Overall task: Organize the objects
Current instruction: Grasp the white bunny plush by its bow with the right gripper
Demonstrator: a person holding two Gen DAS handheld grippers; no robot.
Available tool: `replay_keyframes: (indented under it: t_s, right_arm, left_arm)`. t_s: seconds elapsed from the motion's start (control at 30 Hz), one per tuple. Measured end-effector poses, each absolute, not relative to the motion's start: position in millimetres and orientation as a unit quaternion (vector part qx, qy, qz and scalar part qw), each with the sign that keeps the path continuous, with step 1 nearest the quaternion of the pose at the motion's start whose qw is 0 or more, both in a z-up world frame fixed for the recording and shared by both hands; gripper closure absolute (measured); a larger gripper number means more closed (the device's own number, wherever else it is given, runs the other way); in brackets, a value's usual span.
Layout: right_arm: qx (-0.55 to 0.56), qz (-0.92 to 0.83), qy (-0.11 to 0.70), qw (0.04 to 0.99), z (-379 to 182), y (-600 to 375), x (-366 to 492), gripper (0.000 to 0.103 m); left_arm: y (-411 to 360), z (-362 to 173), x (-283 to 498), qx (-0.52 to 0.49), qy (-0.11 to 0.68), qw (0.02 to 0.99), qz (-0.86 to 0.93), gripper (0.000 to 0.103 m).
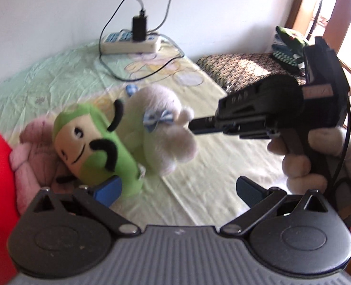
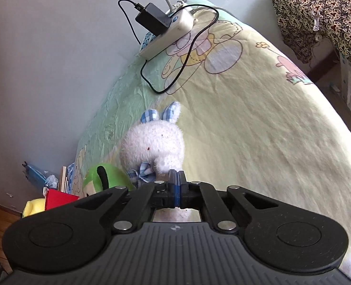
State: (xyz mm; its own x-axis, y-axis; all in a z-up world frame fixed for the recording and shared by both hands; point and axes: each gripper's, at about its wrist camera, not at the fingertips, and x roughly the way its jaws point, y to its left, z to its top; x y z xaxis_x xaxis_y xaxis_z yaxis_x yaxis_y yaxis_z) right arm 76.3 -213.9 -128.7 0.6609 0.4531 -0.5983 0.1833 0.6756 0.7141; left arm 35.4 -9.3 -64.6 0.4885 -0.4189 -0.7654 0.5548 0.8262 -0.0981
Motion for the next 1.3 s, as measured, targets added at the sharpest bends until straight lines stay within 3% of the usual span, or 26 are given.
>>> replay_keyframes:
  t_s: [0.1,0.23,0.37,0.6,0.77,1.17,1.3]
  right_arm:
    - [0.408,0.093,0.377,0.826,-123,-225,71,0.097]
    - [0.393,0.101,0.352,0.843,-107,-230,75,0.074]
    - [0.373,0.124,0.363,0.845,-104,-226,88,0.062]
    - [0.384,0.148,0.391,0.823,-117,-223,110,0.061]
    - [0.375,0.173,0.412,0.812,-123,-213,124,0.061]
    - [0.393,0.167,0.414,0.804,-134,-209,136,0.060]
    - [0.391,0.171,0.416,0.803,-132,-205,128,0.066]
  left_arm:
    - [-19,-58,40,0.089,0.393,0.866,-0.296,0.001]
    - [-35,-65,60,0.098,0.388,0.869,-0.291,0.001]
    - [-44,-82,85,0.081,0.416,0.861,-0.280,0.002]
    - [-48,-95,109,0.078,0.424,0.866,-0.255,0.002]
    - [-49,-104,123,0.080,0.435,0.864,-0.241,0.011]
    - [-65,-112,125,0.135,0.422,0.865,-0.235,0.017]
    - [-66,-109,121,0.137,0.421,0.864,-0.240,0.020]
